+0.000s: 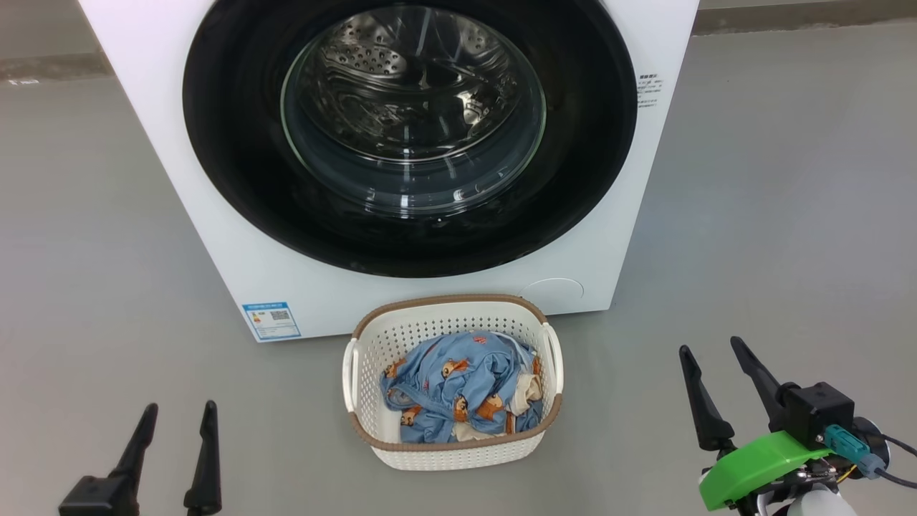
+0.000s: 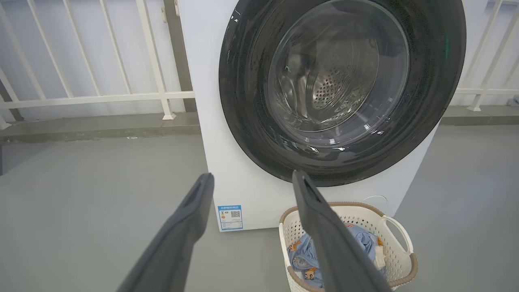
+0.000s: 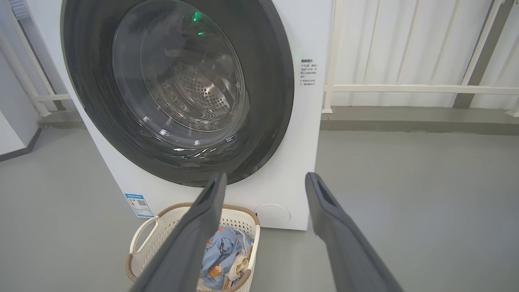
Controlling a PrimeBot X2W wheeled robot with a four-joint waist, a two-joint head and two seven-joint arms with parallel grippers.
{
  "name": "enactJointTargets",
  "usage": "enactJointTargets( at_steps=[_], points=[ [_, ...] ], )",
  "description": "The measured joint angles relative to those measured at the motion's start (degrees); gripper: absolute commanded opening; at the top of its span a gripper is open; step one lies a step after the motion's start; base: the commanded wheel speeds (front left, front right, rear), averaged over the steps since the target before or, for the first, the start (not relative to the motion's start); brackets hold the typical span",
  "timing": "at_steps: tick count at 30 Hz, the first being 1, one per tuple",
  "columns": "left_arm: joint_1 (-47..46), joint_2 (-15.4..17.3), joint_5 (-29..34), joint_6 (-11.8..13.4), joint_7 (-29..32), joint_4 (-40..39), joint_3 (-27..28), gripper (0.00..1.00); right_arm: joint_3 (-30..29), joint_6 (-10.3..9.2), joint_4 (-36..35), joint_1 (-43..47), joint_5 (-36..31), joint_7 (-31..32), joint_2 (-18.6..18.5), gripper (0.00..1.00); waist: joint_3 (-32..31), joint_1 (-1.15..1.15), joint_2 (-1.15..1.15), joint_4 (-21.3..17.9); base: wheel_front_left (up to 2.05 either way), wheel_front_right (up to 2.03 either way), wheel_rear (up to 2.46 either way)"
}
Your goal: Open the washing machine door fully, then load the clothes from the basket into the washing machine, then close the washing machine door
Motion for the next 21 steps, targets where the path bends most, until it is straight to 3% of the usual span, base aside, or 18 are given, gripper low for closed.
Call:
enactJointTargets(
  at_steps=[7,21],
  points=[
    [0.48,-0.57,4.69,0.81,-1.01,0.38,1.31,1.0,-1.0,0.0,0.44,-1.07,-5.2,-1.01,0.49,1.0,0.16,0.0,0.0,0.0,0.0,0.0,0.0],
    [0.48,-2.0,4.69,1.83,-1.01,1.66,3.98,1.0,-4.22,0.0,0.53,-1.08,-5.38,-1.01,1.63,1.0,0.23,0.0,0.0,0.17,0.0,0.0,0.0]
  ],
)
